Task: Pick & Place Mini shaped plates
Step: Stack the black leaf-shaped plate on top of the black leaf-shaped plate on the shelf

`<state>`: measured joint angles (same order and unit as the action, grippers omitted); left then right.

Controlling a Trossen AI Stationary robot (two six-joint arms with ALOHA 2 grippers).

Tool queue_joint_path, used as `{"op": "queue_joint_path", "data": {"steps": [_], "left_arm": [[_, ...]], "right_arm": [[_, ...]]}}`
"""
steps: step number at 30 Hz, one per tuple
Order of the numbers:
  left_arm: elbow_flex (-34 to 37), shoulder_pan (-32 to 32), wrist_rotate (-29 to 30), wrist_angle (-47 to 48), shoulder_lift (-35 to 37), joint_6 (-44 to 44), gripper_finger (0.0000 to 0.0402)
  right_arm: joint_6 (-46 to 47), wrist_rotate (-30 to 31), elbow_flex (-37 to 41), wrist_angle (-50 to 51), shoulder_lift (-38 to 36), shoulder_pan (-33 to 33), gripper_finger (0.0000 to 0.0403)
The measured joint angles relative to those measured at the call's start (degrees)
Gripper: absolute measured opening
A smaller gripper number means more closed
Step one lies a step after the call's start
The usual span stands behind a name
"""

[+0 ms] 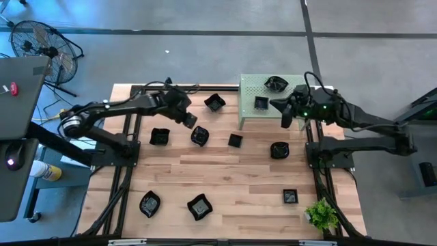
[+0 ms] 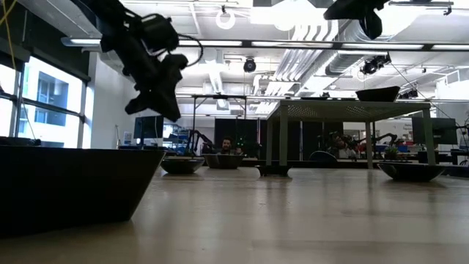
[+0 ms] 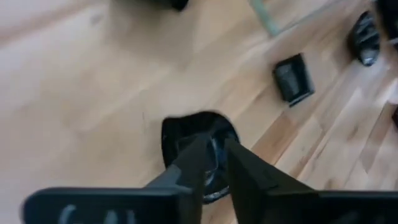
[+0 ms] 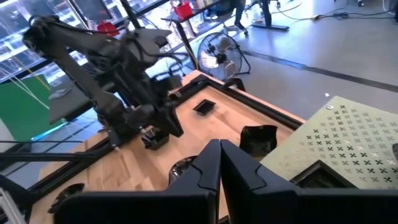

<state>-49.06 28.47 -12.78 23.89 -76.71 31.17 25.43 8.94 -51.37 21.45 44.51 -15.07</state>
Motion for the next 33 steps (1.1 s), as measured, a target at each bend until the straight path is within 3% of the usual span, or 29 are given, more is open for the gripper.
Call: {"op": "queue_joint_path", "data": {"steps": [7,18,23,33], "left_arm": [[-0.02,0.0,0.57,2.03,-3.31,3.98,0.0132],[0.0,-0.05,-1.07,1.7,-10.3,5.3,0.0139],[0.0,-0.05,-2.31,1.17,-13.06,4.32,0.0116],[0.04,-0.05,-3.64,-0.18,-16.0,2.24,0.0027]], "right_arm": [[0.03,2.03,0.0,0.15,0.7,1.6,0.0002],[0.66,2.72,0.0,-0.17,1.56,2.01,0.0004],[0.45,2.7,0.0,-0.26,1.7,2.01,0.0001],[0.07,2.72,0.0,-0.26,1.7,2.01,0.0002]]}}
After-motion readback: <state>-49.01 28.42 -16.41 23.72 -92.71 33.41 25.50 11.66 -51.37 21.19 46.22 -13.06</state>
